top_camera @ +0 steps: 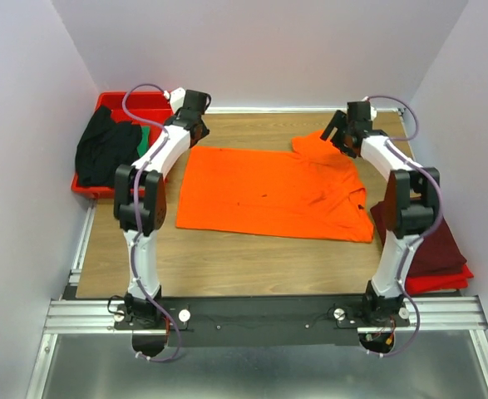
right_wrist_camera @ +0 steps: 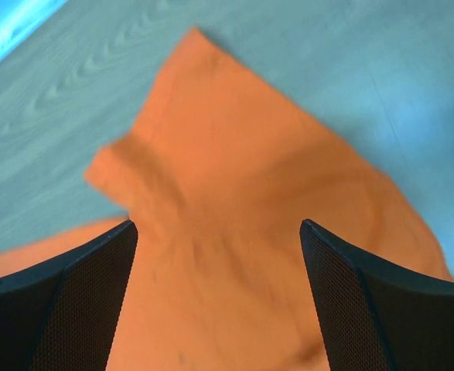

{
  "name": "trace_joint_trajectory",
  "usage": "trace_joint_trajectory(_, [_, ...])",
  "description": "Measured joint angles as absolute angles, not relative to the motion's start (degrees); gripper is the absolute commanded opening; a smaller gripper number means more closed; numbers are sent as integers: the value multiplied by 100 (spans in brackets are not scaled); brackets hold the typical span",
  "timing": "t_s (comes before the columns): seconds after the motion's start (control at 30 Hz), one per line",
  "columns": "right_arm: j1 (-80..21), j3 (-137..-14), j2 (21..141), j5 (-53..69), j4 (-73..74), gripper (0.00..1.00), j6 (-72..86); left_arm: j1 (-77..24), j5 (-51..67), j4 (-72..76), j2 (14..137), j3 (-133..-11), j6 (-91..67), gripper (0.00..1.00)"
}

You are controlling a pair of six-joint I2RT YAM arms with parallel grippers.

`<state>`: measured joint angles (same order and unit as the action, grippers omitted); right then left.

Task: Fold and stack the t-shirts
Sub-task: Fold the tshirt

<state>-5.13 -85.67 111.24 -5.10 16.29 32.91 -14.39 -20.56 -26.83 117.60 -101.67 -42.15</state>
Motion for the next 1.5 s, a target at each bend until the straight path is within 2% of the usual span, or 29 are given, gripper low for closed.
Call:
trace_joint_trajectory(0.27, [-491, -9797, 12468, -565, 1461, 89, 2847, -1341, -2779, -3345, 13240, -11655, -3671, 43])
trace_joint_trajectory(0.87, [-489, -10099, 12862, -657, 1433, 89, 2357, -1297, -2757, -3446, 13915, -12029, -3089, 41])
trace_joint_trajectory(1.07, [-489, -10106, 12910, -683, 1431, 89, 2287, -1297, -2580, -3365, 14042, -12053, -3011, 37])
trace_joint_trajectory(1.13, [-489, -10165, 12949, -709, 1431, 89, 2272, -1297, -2558, -3361, 14090, -12053, -2998, 29])
trace_joint_trajectory(1.5, [-489, -10656, 13513, -823, 1393, 89, 2178, -1297, -2526, -3330, 14114, -12075, -2954, 14])
